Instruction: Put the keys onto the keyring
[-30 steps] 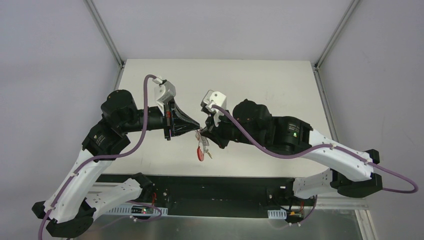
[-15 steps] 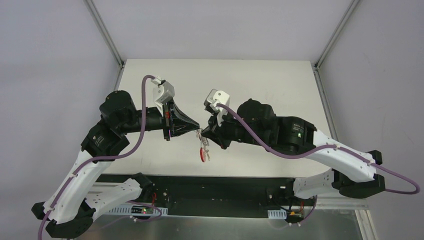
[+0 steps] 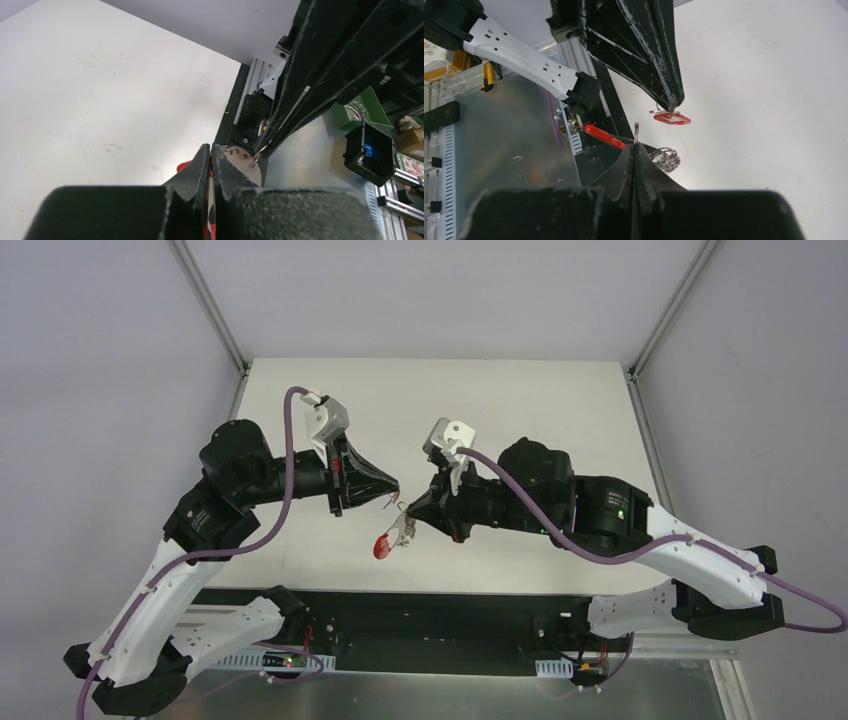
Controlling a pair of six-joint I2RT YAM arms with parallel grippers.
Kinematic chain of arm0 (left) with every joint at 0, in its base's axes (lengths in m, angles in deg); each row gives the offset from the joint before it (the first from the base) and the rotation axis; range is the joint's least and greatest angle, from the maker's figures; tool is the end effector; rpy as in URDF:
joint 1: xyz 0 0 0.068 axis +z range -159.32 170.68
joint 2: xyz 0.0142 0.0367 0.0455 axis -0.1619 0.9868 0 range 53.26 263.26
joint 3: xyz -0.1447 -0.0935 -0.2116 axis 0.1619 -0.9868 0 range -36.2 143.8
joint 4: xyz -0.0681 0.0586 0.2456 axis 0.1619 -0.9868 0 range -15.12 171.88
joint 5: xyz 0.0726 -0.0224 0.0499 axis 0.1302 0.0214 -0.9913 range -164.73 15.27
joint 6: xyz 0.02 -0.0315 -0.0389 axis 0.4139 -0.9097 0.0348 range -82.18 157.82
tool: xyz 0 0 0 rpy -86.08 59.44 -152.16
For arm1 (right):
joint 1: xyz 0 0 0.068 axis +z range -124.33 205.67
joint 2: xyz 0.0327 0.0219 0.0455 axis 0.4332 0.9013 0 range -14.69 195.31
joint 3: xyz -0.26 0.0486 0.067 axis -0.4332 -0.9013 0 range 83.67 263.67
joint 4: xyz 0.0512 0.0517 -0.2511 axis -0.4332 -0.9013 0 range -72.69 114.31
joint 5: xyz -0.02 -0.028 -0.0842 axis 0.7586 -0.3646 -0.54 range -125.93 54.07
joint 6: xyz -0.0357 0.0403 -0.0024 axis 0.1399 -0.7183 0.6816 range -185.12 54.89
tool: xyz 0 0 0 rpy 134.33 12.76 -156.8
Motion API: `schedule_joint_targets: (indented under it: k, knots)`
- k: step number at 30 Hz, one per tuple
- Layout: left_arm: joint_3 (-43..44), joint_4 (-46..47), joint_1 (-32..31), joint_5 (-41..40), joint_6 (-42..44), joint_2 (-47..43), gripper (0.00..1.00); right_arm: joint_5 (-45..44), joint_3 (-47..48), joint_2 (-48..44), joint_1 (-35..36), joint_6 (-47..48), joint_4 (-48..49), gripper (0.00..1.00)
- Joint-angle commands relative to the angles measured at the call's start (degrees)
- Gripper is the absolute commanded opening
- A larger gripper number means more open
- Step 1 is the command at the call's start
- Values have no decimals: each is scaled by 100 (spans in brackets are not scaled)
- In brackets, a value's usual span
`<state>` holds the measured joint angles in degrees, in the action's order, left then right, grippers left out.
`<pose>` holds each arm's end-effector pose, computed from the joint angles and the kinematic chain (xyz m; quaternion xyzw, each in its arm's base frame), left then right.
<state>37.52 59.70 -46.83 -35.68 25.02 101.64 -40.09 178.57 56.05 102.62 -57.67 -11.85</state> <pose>0.0989 -0.1041 0.4756 0.3757 0.5809 -0.4989 0.5220 0.0566 0.2323 0.4950 -0.5048 0.5907 0.3352 0.5328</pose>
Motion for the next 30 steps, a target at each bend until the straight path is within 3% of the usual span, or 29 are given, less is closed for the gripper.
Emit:
schedule_joint_targets:
  k: [1, 16, 30]
  knots:
    - [39, 152, -18, -92, 7, 44, 0, 115, -62, -337, 47, -18, 607, 0]
    - [25, 169, -19, -188, 31, 55, 0, -447, -382, -473, 59, 175, 628, 0]
    - [-977, 170, -19, -1931, -351, 285, 0, -740, -1235, -824, -63, -1, 661, 0]
